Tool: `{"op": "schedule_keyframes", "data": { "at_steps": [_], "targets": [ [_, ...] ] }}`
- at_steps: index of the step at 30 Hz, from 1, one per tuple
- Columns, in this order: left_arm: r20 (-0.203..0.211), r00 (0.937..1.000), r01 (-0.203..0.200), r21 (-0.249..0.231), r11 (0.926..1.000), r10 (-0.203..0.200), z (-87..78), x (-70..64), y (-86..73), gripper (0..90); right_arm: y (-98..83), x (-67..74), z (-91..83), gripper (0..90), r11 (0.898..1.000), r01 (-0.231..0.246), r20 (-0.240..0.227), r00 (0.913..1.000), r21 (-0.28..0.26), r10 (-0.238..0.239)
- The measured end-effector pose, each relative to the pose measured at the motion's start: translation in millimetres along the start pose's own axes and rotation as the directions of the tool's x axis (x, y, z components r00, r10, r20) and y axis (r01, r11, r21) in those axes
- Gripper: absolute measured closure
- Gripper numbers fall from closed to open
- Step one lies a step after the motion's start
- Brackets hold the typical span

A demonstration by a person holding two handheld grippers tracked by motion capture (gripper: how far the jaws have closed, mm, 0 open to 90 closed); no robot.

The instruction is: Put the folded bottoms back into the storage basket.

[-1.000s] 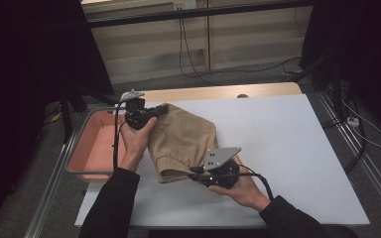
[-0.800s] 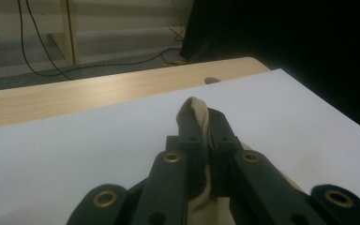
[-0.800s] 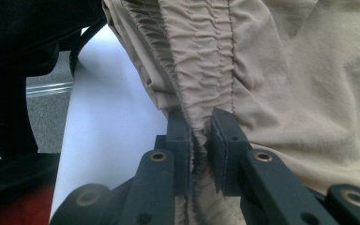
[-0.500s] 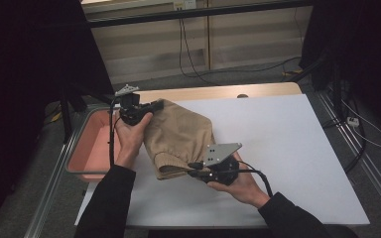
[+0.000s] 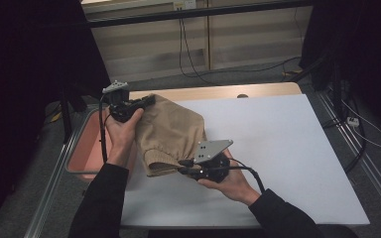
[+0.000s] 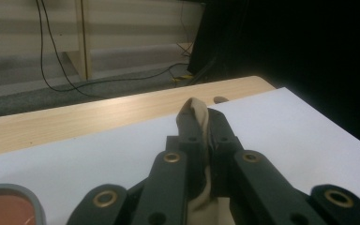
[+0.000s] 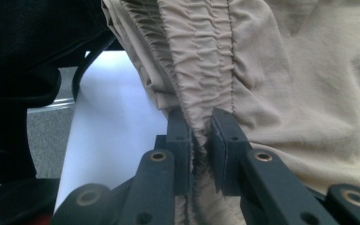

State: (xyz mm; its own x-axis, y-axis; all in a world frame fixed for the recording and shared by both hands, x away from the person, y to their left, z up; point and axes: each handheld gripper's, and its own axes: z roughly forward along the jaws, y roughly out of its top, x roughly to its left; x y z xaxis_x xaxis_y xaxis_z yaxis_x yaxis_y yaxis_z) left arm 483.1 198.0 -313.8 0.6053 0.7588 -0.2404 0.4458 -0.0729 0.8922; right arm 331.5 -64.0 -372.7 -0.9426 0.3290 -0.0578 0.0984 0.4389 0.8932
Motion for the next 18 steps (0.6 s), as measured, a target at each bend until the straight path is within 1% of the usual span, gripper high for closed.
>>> {"op": "schedule_keyframes", "data": {
  "at_steps": [4,9,10,11,12,14,15,18],
  "targets": [
    [-0.006,1.0,-0.005,-0.013,0.9999,0.005,-5.4,2.0,3.5,86.9,4.1,-0.2,4.3,79.1,1.0,0.003,-0.005,1.0,-0.004,-0.003],
    [-0.011,0.9999,-0.003,-0.026,0.9997,0.003,-11.3,5.5,6.7,86.9,9.6,-2.0,4.4,79.1,1.0,0.008,-0.002,1.0,-0.013,-0.008],
    [-0.016,0.9999,-0.005,-0.028,0.9996,0.004,-14.8,6.9,7.8,86.9,10.4,-2.4,4.4,79.1,1.0,0.009,-0.002,1.0,-0.016,-0.009],
    [-0.016,0.9999,-0.005,-0.028,0.9996,0.004,-14.8,6.9,7.8,86.9,11.1,-2.6,4.7,79.1,1.0,0.005,-0.004,1.0,-0.022,-0.005],
    [-0.003,1.0,0.008,-0.035,0.9994,-0.008,-18.9,8.6,8.2,86.9,11.8,-2.7,5.3,79.1,1.0,0.002,-0.008,1.0,-0.028,-0.002],
    [-0.004,1.0,0.007,-0.04,0.9992,-0.007,-21.7,8.3,8.3,86.9,13.2,-1.5,7.1,79.1,0.999,0.006,-0.012,0.9999,-0.031,-0.007],
    [-0.009,0.9999,-0.005,-0.042,0.9991,0.005,-25.9,8.0,9.4,86.9,14.1,-0.8,8.2,79.1,0.999,0.009,-0.017,0.9998,-0.033,-0.009],
    [-0.018,0.9998,-0.006,-0.046,0.9989,0.005,-30.3,10.5,11.6,86.9,18.2,0.8,11.7,79.2,0.999,0.014,-0.021,0.9997,-0.037,-0.015]
  ]
}}
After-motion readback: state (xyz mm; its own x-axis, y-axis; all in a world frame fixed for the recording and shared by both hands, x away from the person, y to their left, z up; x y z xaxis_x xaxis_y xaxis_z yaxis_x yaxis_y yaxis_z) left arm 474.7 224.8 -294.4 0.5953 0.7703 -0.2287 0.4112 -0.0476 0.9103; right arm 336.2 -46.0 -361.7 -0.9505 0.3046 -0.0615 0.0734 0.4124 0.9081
